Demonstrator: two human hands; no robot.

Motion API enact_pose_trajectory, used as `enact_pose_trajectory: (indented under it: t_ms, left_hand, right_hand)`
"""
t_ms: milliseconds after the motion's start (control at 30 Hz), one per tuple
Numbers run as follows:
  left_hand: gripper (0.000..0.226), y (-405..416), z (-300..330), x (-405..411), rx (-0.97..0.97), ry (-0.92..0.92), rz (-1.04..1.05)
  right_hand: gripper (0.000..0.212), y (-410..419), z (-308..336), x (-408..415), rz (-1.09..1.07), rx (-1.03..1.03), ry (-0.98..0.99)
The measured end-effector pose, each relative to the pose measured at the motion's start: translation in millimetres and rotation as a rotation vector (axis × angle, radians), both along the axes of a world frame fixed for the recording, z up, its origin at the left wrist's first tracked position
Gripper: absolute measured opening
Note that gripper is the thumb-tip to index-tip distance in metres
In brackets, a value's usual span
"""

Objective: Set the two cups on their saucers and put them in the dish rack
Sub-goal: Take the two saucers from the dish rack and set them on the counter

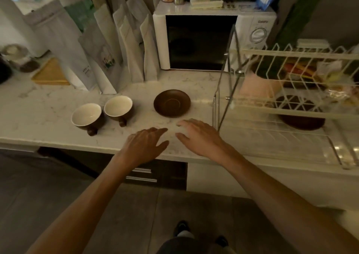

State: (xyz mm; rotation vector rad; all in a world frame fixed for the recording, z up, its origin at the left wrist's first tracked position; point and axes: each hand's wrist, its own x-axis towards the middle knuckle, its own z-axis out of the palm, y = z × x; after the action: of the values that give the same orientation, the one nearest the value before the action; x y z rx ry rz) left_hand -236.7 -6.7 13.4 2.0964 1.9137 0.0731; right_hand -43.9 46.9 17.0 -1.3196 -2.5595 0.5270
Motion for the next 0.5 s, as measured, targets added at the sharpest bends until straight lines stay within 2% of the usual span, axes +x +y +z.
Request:
enact_pose_trajectory:
  t_ms: [233, 500]
  left_hand:
    - [0.055, -26, 15, 61, -0.101, 0.074, -0.081]
    - [0.053, -31, 29, 144, -0.076, 0.001, -0.258]
  right_hand:
    - [0.048, -25, 20, 69, 0.183, -0.229, -0.130]
    - [0.043, -29, 21, 156, 0.036, -0.222, -0.094]
